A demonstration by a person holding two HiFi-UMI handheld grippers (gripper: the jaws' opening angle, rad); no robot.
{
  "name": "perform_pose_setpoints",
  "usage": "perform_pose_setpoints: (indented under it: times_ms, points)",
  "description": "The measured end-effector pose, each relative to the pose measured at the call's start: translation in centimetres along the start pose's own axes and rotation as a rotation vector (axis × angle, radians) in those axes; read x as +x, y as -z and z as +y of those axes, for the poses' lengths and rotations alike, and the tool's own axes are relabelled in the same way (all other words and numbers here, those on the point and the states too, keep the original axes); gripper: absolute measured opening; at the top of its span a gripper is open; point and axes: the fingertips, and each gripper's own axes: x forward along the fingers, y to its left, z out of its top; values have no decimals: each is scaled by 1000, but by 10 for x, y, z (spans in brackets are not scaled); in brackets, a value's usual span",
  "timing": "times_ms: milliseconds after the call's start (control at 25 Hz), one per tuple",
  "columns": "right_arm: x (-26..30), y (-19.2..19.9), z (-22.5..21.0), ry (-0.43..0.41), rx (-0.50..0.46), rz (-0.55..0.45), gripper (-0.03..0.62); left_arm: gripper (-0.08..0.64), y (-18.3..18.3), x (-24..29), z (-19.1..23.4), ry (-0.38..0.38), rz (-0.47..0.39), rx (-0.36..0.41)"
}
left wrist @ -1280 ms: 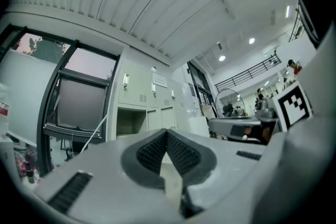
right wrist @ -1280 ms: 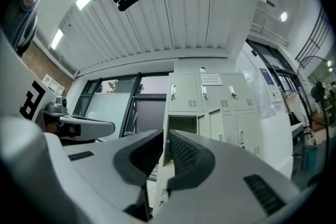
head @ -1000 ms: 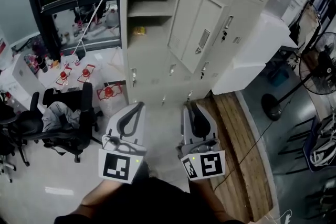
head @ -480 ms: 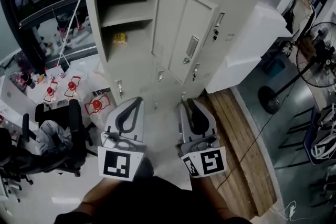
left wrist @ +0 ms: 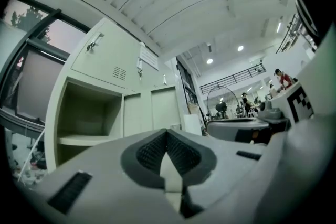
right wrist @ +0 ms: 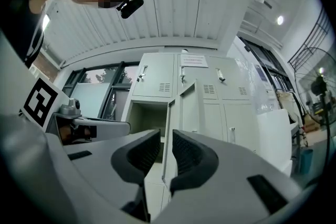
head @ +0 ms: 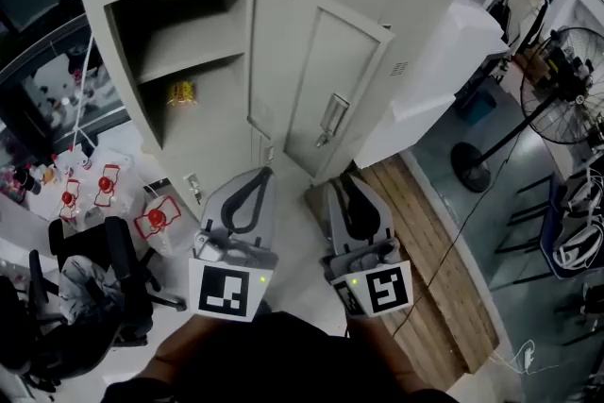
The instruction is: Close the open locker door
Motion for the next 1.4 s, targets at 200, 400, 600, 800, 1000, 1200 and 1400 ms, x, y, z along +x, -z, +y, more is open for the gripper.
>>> perform_pose_setpoints:
  times_ms: [200,400,600,800,1000,1200,1400]
  points:
    - [13,13,-21,37,10,-7,63,-2,16,30,-4,67,5,-27]
    - [19,25,-50,39,48,7,63,-2,28,50,-14,100,32,-40]
    - [35,32,-76,-35,29,16,63,-2,34,73,-15,66,60,-29]
    - [51,36,-92,-194,71,32,67,-2,30,96,-16,6,72,2]
    - [64,42,-103,-359,99,43,87,-2,32,111,-13,-82,88,-9]
    - [69,45,-109,-567,168,24,116,-2,34,115,-13,-176,105,15]
    - [67,48,-101,-812,182,27,133,-2,35,114,-13,-283,107,24]
